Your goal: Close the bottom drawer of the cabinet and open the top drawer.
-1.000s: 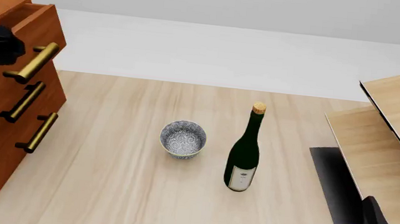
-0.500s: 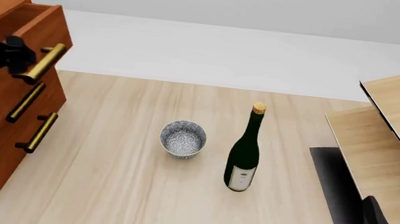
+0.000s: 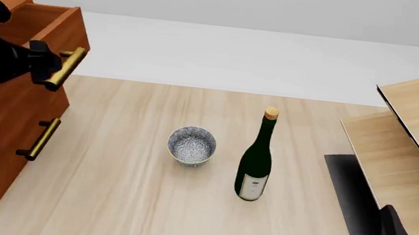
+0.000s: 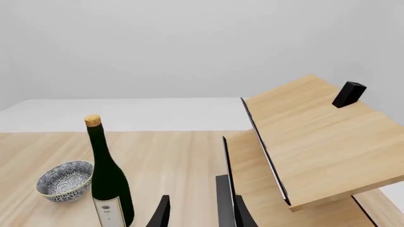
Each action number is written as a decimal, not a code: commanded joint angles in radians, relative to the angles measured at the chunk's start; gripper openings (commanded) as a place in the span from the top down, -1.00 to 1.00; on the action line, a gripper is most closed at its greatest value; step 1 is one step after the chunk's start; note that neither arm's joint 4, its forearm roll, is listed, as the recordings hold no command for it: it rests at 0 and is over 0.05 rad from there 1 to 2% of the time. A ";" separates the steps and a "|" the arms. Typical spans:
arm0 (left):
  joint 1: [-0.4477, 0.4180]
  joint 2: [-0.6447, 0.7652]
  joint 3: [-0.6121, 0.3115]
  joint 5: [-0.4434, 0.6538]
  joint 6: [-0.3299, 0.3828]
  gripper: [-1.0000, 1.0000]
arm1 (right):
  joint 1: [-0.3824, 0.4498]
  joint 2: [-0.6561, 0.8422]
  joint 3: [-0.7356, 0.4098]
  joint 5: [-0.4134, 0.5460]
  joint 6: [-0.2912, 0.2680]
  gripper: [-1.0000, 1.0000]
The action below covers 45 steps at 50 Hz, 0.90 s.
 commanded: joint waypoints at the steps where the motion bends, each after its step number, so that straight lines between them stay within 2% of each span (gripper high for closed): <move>1: -0.052 0.001 0.005 -0.005 -0.024 -1.00 | -0.001 0.004 0.000 -0.004 0.001 -1.00; 45: -0.249 0.030 0.028 -0.057 -0.110 -1.00 | -0.009 -0.002 0.003 -0.001 0.002 -1.00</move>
